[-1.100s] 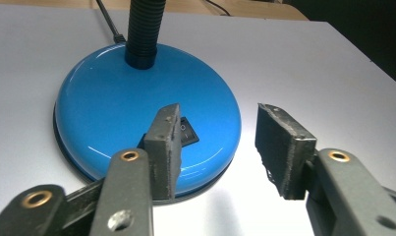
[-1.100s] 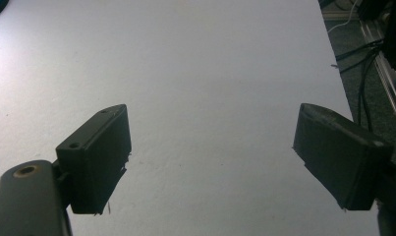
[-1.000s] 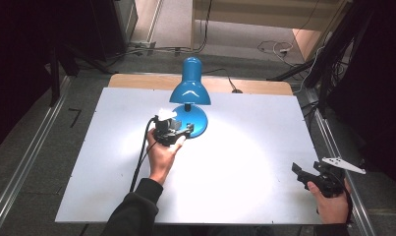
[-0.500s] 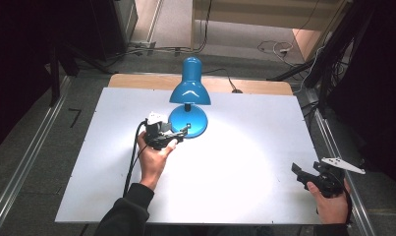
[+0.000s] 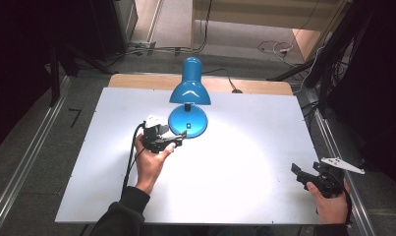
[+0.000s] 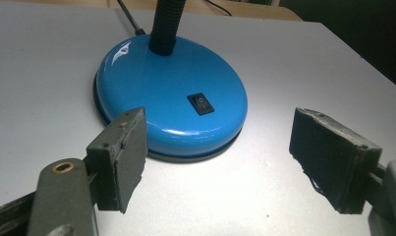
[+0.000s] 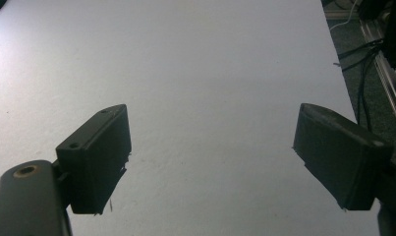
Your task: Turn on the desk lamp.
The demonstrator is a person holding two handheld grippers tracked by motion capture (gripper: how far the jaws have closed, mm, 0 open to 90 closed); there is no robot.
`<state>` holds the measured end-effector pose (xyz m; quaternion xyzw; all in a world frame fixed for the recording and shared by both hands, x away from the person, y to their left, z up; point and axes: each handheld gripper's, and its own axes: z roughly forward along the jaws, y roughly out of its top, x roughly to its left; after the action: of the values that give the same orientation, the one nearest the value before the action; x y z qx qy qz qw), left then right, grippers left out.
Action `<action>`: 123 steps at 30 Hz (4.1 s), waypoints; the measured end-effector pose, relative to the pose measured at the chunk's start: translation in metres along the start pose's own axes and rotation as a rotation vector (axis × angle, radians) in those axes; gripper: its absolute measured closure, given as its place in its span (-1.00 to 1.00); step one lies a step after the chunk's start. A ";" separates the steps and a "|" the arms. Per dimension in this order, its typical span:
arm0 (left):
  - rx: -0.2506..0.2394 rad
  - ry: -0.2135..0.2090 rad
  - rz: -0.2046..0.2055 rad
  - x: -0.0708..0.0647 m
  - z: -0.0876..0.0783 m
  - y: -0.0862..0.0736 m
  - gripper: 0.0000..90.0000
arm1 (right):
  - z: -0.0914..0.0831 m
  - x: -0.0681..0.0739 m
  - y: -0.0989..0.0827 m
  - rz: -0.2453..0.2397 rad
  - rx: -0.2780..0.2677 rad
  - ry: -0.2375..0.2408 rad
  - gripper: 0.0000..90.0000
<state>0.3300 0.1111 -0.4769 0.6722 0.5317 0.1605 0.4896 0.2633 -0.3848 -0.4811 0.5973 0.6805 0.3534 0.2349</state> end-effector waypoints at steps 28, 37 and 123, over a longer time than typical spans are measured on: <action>0.002 0.035 -0.027 0.016 -0.031 -0.011 -0.51 | 0.000 0.000 0.000 -0.002 0.003 -0.002 -0.71; 0.008 0.050 -0.042 0.022 -0.039 -0.016 -0.52 | 0.000 0.000 0.000 -0.002 0.003 -0.004 -0.71; -0.016 0.168 -0.041 0.043 -0.120 -0.051 -0.54 | -0.001 0.001 -0.001 -0.003 0.002 -0.004 -0.71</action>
<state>0.2297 0.2051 -0.4763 0.6413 0.5833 0.2104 0.4518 0.2616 -0.3838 -0.4806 0.5973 0.6812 0.3513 0.2364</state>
